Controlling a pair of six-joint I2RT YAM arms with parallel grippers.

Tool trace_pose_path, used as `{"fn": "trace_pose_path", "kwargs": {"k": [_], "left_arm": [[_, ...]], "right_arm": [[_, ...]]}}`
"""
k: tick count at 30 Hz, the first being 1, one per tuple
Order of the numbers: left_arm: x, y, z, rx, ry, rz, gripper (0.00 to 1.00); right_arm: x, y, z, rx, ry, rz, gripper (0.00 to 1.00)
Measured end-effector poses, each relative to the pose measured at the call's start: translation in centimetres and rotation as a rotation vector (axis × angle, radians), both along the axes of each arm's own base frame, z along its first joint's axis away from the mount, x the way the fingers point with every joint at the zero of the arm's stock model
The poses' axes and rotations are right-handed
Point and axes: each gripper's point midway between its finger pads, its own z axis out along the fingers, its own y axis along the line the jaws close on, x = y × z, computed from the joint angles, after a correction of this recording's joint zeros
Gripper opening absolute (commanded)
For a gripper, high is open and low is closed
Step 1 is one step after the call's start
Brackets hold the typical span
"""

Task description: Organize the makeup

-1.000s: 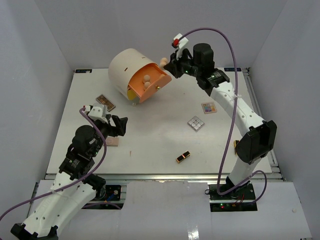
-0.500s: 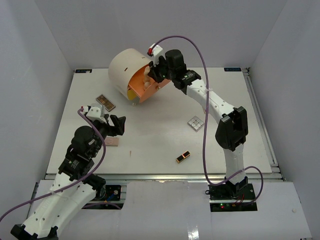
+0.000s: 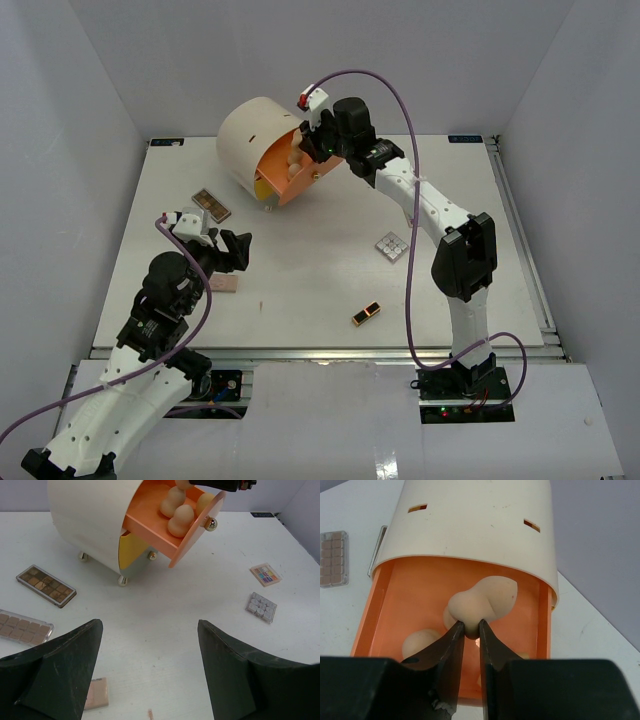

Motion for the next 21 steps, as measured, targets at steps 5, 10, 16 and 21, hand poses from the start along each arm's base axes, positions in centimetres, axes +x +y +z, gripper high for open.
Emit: {"fn": "trace_pose_path", "kwargs": {"k": [5, 10, 16, 21], "left_arm": [[0.0, 0.0, 0.0, 0.000, 0.000, 0.000, 0.88], [0.0, 0.0, 0.0, 0.001, 0.002, 0.002, 0.88], [0.0, 0.0, 0.0, 0.001, 0.001, 0.002, 0.88], [0.1, 0.1, 0.0, 0.001, 0.001, 0.005, 0.88]], "right_arm": [[-0.6, 0.5, 0.1, 0.011, 0.007, 0.042, 0.34], [-1.0, 1.0, 0.1, 0.016, 0.011, 0.067, 0.32], [-1.9, 1.9, 0.1, 0.020, 0.015, 0.101, 0.31], [-2.9, 3.0, 0.1, 0.023, 0.018, 0.133, 0.32]]}}
